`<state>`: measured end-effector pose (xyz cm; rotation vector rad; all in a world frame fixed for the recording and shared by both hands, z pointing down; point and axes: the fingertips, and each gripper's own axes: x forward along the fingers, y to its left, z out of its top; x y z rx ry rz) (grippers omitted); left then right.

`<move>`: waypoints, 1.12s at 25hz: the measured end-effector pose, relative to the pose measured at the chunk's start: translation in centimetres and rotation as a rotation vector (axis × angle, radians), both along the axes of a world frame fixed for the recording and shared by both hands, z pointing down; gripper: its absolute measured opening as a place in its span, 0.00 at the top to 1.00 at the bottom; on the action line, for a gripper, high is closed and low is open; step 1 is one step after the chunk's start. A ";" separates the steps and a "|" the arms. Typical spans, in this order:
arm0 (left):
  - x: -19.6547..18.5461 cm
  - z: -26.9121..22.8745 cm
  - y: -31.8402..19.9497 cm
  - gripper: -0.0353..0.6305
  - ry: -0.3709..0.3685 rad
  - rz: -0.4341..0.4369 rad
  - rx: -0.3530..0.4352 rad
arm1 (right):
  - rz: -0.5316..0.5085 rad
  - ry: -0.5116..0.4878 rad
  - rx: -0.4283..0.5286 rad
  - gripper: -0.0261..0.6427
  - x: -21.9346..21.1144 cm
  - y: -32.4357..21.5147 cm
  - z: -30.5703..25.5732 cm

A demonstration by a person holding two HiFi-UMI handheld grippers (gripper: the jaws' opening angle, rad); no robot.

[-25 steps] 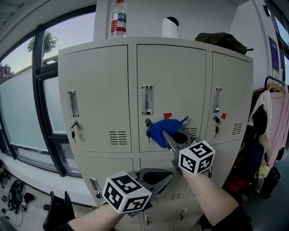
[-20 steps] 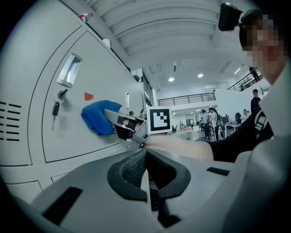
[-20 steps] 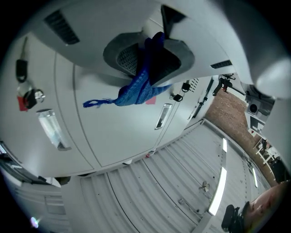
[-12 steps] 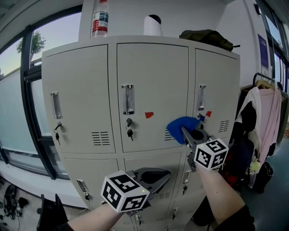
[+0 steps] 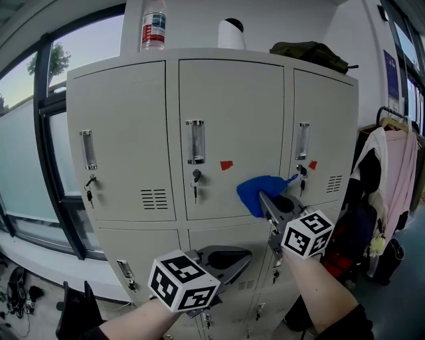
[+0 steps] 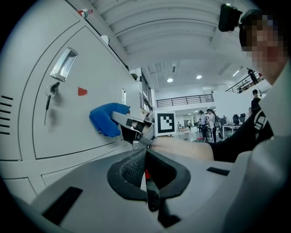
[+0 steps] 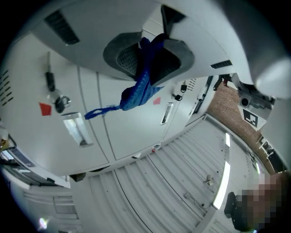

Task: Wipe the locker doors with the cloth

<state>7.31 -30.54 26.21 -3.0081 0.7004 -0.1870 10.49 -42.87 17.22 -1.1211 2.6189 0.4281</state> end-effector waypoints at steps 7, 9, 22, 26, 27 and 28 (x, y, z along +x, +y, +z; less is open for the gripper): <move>-4.1 -0.2 0.7 0.94 0.001 -0.064 0.004 | -0.148 0.050 -0.012 0.89 -9.6 1.1 2.0; -5.4 -0.2 0.8 0.94 0.002 -0.085 0.004 | -0.170 0.058 -0.018 0.89 -11.6 1.2 2.6; -5.8 0.5 0.2 0.94 0.003 -0.097 -0.007 | -0.102 0.123 -0.009 0.89 -10.6 -0.4 4.4; -4.0 0.4 -0.5 0.94 0.007 -0.069 -0.010 | -0.047 0.118 -0.016 0.89 -6.4 -1.1 4.8; -3.6 0.3 -0.7 0.94 0.008 -0.063 -0.011 | -0.032 0.116 -0.019 0.89 -5.3 -1.3 4.9; -3.1 0.3 -0.9 0.94 0.009 -0.057 -0.013 | -0.017 0.114 -0.022 0.89 -4.2 -1.5 5.0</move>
